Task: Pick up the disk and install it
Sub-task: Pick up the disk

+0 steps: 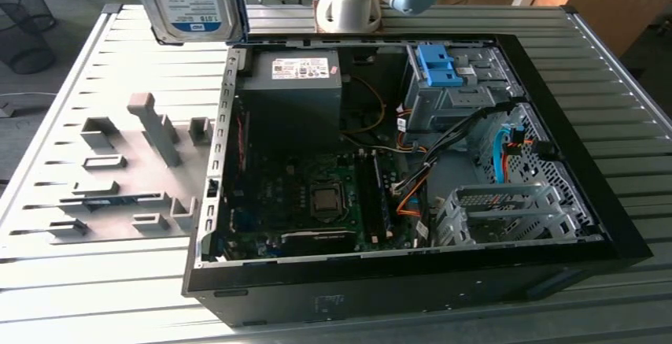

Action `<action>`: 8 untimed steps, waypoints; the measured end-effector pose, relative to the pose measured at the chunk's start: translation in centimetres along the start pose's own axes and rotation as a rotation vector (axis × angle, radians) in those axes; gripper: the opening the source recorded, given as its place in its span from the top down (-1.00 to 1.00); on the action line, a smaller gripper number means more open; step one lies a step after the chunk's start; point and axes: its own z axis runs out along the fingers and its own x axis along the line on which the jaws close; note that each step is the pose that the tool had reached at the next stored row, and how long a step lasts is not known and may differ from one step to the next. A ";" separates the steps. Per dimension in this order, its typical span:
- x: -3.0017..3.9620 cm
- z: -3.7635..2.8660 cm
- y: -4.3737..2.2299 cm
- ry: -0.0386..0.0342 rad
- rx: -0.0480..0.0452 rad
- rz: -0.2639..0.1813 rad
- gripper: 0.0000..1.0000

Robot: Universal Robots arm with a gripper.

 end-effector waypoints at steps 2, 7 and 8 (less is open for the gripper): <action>0.00 -0.01 0.00 0.0001 -0.0001 0.000 0.27; 0.00 -0.01 -0.44 0.0002 -0.0001 0.000 0.27; 0.00 -0.01 -0.58 0.0002 -0.0001 0.000 0.27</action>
